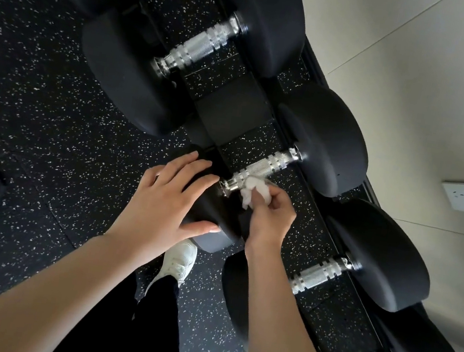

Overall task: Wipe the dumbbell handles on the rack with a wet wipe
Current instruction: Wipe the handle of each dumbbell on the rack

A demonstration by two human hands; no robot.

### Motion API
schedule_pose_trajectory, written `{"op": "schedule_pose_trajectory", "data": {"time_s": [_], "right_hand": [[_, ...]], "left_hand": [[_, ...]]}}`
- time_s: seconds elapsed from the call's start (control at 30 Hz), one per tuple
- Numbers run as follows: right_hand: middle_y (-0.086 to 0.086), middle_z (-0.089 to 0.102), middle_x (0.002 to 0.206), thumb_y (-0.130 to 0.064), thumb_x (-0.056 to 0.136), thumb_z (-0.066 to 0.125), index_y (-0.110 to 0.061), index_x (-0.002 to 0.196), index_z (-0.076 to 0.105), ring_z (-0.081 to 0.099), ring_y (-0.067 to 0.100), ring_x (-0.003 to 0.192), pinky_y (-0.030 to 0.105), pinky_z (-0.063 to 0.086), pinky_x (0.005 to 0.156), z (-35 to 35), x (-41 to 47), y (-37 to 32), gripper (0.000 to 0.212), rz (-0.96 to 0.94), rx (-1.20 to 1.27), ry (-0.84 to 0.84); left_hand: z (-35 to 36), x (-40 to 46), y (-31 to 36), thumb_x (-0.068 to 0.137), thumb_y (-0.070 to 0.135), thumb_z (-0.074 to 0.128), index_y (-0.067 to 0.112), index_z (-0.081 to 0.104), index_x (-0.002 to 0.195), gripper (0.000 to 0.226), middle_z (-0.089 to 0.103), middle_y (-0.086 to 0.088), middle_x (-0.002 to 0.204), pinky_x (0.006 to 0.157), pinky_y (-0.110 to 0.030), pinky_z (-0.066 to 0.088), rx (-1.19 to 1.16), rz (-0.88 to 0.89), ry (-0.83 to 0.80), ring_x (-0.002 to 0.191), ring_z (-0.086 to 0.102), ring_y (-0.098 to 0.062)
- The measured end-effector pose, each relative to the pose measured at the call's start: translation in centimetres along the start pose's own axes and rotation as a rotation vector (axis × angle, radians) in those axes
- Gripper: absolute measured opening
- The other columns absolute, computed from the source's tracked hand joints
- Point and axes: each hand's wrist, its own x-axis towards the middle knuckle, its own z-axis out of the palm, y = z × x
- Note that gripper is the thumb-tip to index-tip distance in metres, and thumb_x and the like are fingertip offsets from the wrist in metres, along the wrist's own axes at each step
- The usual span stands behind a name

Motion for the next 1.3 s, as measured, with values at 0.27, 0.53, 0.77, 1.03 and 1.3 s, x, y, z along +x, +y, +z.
{"op": "schedule_pose_trajectory", "data": {"time_s": [0.27,0.53,0.77,1.03,1.3], "right_hand": [[0.001,0.067,0.090,0.006,0.082,0.062,-0.010,0.092,0.063,0.066,0.011,0.081,0.022,0.052,0.076,-0.3,3.1,-3.5,0.019,0.101,0.399,0.128],[0.000,0.065,0.092,0.005,0.083,0.063,-0.010,0.098,0.059,0.064,0.011,0.086,0.027,0.050,0.086,-0.5,3.5,-3.5,0.022,0.217,0.655,-0.015],[0.001,0.059,0.092,0.007,0.086,0.053,-0.005,0.132,0.041,0.058,0.008,0.077,0.017,0.050,0.061,-1.6,4.9,-2.0,0.049,0.287,0.812,-0.235],[0.004,0.054,0.078,0.010,0.089,0.045,-0.008,0.087,0.049,0.054,0.012,0.067,0.021,0.049,0.064,-0.8,2.1,0.7,0.018,0.365,0.599,-0.415],[0.014,0.063,0.086,0.006,0.083,0.059,-0.014,0.081,0.056,0.059,0.023,0.077,0.043,0.049,0.075,-1.2,0.6,1.5,0.020,0.210,0.048,-0.403]], "left_hand": [[0.0,-0.1,0.1,0.080,0.066,0.040,0.019,0.054,0.130,0.070,0.046,0.001,0.141,0.101,-0.041,0.030,-0.023,-0.005,0.004,0.137,0.032,-0.020],[0.0,-0.1,0.1,0.080,0.066,0.041,0.020,0.053,0.130,0.070,0.044,0.002,0.142,0.101,-0.039,0.028,-0.028,-0.007,-0.005,0.138,0.030,-0.019],[0.4,-0.2,0.0,0.080,0.066,0.041,0.020,0.054,0.130,0.069,0.044,0.002,0.142,0.100,-0.040,0.028,-0.043,0.005,0.030,0.138,0.030,-0.019],[0.5,-0.2,0.1,0.080,0.067,0.040,0.021,0.053,0.131,0.070,0.043,0.003,0.143,0.100,-0.039,0.026,-0.051,-0.002,0.031,0.139,0.028,-0.018],[0.4,-0.2,0.1,0.078,0.068,0.041,0.022,0.052,0.131,0.071,0.043,0.003,0.143,0.101,-0.039,0.026,-0.055,-0.012,0.031,0.139,0.029,-0.019]]}}
